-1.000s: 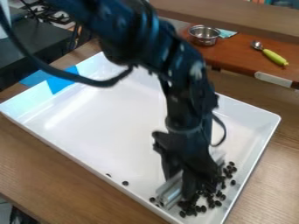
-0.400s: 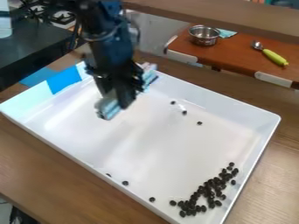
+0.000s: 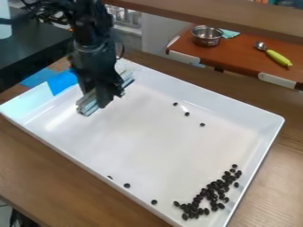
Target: Sweep into pile
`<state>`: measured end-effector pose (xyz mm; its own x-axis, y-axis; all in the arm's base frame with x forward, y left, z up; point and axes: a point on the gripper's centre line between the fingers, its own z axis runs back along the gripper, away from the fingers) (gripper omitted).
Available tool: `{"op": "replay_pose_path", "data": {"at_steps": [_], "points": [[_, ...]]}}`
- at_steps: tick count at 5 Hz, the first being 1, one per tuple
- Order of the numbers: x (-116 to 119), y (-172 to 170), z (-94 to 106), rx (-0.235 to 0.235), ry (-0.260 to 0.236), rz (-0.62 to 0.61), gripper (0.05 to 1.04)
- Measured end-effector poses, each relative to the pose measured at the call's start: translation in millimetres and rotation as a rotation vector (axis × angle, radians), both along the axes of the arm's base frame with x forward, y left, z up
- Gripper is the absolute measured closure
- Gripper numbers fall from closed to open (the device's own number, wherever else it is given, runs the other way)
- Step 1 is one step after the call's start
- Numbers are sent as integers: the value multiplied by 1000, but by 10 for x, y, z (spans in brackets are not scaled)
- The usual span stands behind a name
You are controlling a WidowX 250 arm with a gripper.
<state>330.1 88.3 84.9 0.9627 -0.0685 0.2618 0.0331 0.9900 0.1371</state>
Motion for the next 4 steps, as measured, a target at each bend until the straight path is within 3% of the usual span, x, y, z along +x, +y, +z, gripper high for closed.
{"op": "replay_pose_path", "data": {"at_steps": [1,2,4], "points": [[132,180,-147,40,24,-1,697],[255,239,-207,47,58,3,697],[386,69,-268,68,98,-65,697]]}}
